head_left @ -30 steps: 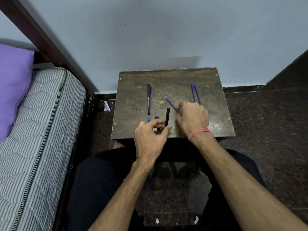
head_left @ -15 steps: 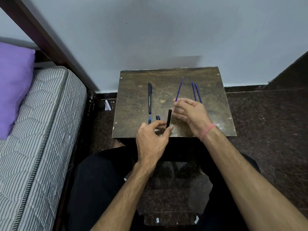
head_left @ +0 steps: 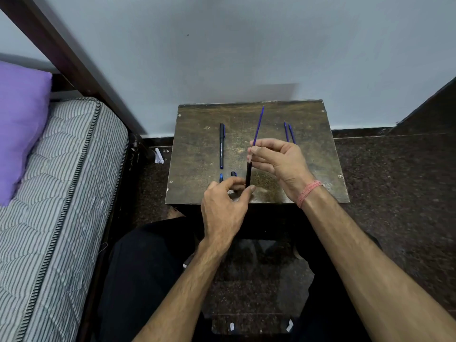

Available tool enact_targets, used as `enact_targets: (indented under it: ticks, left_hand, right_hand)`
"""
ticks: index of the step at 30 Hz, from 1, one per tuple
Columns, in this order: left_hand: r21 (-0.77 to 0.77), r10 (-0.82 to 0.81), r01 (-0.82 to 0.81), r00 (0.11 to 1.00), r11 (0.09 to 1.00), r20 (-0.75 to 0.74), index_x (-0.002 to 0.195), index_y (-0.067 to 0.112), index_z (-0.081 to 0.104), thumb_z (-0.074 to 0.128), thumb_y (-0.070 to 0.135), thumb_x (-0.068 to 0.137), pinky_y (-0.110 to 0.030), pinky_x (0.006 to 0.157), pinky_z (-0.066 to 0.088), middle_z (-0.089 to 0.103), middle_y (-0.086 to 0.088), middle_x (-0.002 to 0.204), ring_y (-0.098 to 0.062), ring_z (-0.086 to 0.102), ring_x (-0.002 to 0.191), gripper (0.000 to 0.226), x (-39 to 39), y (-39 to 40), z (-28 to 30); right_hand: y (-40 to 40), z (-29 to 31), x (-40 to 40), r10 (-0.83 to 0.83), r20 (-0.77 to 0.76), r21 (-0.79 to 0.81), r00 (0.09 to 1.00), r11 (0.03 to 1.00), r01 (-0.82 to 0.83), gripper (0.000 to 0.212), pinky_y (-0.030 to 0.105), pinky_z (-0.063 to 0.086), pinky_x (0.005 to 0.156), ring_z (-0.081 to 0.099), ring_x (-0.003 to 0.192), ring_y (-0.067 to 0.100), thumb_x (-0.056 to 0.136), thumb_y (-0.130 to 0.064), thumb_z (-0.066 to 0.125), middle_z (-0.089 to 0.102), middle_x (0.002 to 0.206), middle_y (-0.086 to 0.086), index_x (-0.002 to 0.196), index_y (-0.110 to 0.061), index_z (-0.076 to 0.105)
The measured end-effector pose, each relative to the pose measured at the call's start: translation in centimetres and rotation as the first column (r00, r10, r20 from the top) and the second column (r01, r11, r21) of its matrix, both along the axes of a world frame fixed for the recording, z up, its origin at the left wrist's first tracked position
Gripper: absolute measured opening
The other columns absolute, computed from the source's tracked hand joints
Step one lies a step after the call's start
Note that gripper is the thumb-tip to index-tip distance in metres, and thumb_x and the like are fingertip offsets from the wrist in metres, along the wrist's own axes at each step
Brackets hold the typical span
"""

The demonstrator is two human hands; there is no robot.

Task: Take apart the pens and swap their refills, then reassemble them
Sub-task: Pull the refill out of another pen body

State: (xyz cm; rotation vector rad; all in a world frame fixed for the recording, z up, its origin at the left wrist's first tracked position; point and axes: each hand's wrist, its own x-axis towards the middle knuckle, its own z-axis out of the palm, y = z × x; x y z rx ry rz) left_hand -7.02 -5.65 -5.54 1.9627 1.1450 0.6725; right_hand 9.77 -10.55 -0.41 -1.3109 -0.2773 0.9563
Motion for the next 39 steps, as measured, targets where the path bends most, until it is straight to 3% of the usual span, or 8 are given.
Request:
enact_targets:
  ticks: [8, 11, 15, 20, 28, 31, 36, 39]
  left_hand:
    - [-0.013, -0.003, 0.003, 1.0, 1.0, -0.002, 0.106, 0.04, 0.084, 0.09, 0.05, 0.087, -0.015, 0.079, 0.05, 0.076, 0.023, 0.086, 0.006, 0.067, 0.095, 0.023, -0.03, 0.2, -0.04]
    - [-0.016, -0.005, 0.005, 1.0, 1.0, -0.003, 0.108, 0.039, 0.084, 0.09, 0.049, 0.088, -0.021, 0.082, 0.054, 0.077, 0.022, 0.088, 0.004, 0.068, 0.097, 0.023, -0.17, 0.19, -0.08]
    - [-0.032, -0.009, 0.008, 0.999, 0.999, -0.031, 0.11, 0.039, 0.084, 0.088, 0.052, 0.089, -0.026, 0.085, 0.056, 0.078, 0.019, 0.093, 0.005, 0.066, 0.098, 0.025, -0.32, 0.24, -0.19]
    - [-0.023, -0.009, 0.008, 0.999, 1.0, -0.04, 0.109, 0.044, 0.082, 0.087, 0.054, 0.088, -0.017, 0.077, 0.049, 0.077, 0.018, 0.093, 0.011, 0.062, 0.101, 0.024, -0.37, 0.23, -0.29]
    - [0.025, -0.018, 0.019, 1.0, 1.0, -0.009, 0.108, 0.039, 0.083, 0.087, 0.05, 0.089, -0.009, 0.078, 0.042, 0.078, 0.02, 0.092, 0.012, 0.059, 0.093, 0.022, 0.06, 0.59, -0.08]
    - [0.029, -0.023, 0.023, 1.0, 0.999, -0.019, 0.107, 0.04, 0.083, 0.087, 0.049, 0.089, -0.002, 0.077, 0.038, 0.078, 0.017, 0.093, 0.017, 0.058, 0.094, 0.021, 0.08, 0.53, -0.17]
    - [0.025, -0.027, 0.027, 1.0, 0.999, -0.017, 0.105, 0.04, 0.083, 0.089, 0.049, 0.089, -0.012, 0.076, 0.043, 0.077, 0.024, 0.088, 0.011, 0.059, 0.098, 0.02, -0.1, 0.28, -0.24]
    - [0.0, -0.027, 0.027, 1.0, 1.0, -0.014, 0.105, 0.039, 0.083, 0.089, 0.049, 0.089, -0.016, 0.077, 0.048, 0.077, 0.023, 0.089, 0.009, 0.06, 0.1, 0.019, -0.13, 0.26, -0.28]
  right_hand:
    - [-0.26, -0.53, -0.42, 0.09, 0.212, -0.105, 0.973, 0.992, -0.069, 0.011, 0.03, 0.069, 0.081, 0.08, 0.09, 0.02, 0.096, 0.004, 0.08, 0.082, 0.101, 0.022, 0.104, -0.003, 0.081]
    - [-0.38, -0.63, -0.22, 0.113, 0.242, -0.106, 0.964, 0.99, -0.089, 0.014, 0.027, 0.068, 0.079, 0.079, 0.1, 0.023, 0.097, 0.003, 0.079, 0.081, 0.114, 0.029, 0.111, -0.001, 0.081]
    - [-0.38, -0.64, -0.13, 0.102, 0.255, -0.076, 0.962, 0.993, -0.085, 0.014, 0.041, 0.07, 0.088, 0.083, 0.108, 0.03, 0.1, -0.012, 0.081, 0.085, 0.11, 0.019, 0.113, -0.007, 0.081]
    - [-0.17, -0.2, -0.04, 0.015, 0.293, -0.038, 0.956, 0.999, -0.004, 0.021, 0.044, 0.071, 0.084, 0.085, 0.1, 0.028, 0.104, -0.03, 0.08, 0.086, 0.098, 0.011, 0.111, -0.011, 0.082]
    - [-0.46, -0.72, -0.22, 0.14, 0.352, -0.179, 0.925, 0.981, -0.08, 0.016, 0.045, 0.071, 0.085, 0.083, 0.101, 0.025, 0.099, -0.02, 0.084, 0.084, 0.101, 0.016, 0.102, -0.005, 0.084]
    - [-0.5, -0.42, -0.53, 0.107, 0.325, -0.12, 0.94, 0.99, -0.071, 0.016, 0.034, 0.069, 0.077, 0.084, 0.103, 0.023, 0.1, -0.024, 0.083, 0.085, 0.101, 0.014, 0.109, -0.01, 0.084]
    - [-0.12, -0.33, -0.52, 0.057, 0.35, -0.081, 0.935, 0.996, -0.031, 0.019, 0.04, 0.07, 0.081, 0.083, 0.102, 0.031, 0.105, -0.025, 0.078, 0.085, 0.098, 0.012, 0.106, -0.007, 0.085]
    - [-0.04, -0.45, -0.38, 0.067, 0.339, -0.098, 0.938, 0.995, -0.035, 0.021, 0.036, 0.069, 0.079, 0.083, 0.103, 0.03, 0.105, -0.025, 0.078, 0.085, 0.099, 0.013, 0.108, -0.006, 0.086]
